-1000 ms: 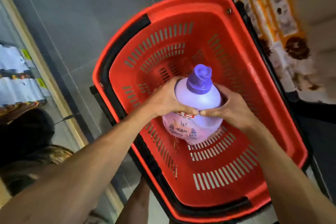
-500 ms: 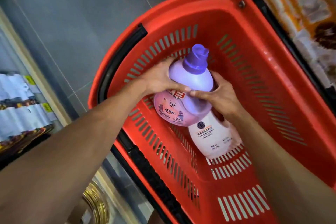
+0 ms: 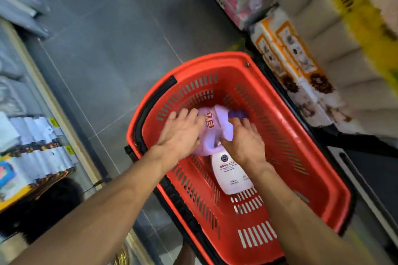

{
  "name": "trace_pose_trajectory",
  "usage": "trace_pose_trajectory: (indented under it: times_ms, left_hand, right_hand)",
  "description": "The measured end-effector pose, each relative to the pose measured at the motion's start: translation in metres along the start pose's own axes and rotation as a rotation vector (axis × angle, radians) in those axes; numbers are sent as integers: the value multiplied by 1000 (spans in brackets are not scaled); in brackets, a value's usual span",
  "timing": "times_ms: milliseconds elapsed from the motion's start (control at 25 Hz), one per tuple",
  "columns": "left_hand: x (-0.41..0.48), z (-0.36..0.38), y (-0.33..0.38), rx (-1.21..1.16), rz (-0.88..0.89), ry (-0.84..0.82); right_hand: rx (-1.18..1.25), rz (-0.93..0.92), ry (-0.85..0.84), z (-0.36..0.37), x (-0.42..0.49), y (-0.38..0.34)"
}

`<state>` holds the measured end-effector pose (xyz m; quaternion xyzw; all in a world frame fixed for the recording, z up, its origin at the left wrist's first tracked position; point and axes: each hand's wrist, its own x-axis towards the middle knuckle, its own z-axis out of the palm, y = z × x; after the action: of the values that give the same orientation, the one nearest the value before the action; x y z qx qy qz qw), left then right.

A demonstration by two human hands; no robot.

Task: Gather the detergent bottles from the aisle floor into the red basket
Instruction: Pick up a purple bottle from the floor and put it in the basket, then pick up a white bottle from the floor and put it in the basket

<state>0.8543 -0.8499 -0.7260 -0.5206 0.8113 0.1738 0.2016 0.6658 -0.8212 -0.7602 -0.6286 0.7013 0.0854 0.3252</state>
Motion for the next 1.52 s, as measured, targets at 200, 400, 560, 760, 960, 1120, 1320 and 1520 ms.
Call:
trace_pose_trajectory:
  times_ms: [200, 400, 560, 760, 960, 1120, 1320, 1520]
  left_hand:
    - [-51, -130, 29, 83, 41, 82]
    - [-135, -271, 83, 82, 24, 219]
    - [-190, -315, 111, 135, 30, 221]
    - [-214, -365, 138, 138, 137, 277]
    - [-221, -405, 201, 234, 378, 275]
    - [-241, -427, 288, 334, 626, 363]
    - [-320, -423, 470, 451, 1107, 370]
    - [-423, -366, 615, 528, 1493, 388]
  right_hand:
    - [-193, -76, 10, -118, -75, -14]
    - [-270, -101, 153, -251, -185, -31]
    - [-230, -14, 210, -305, -262, -35]
    - [-182, 185, 318, -355, -346, -30]
    - [-98, 475, 356, -370, -445, 3]
    - [14, 740, 472, -371, -543, 50]
    - [209, 1176, 577, -317, -720, 125]
    - [479, 1650, 595, -203, -900, 136]
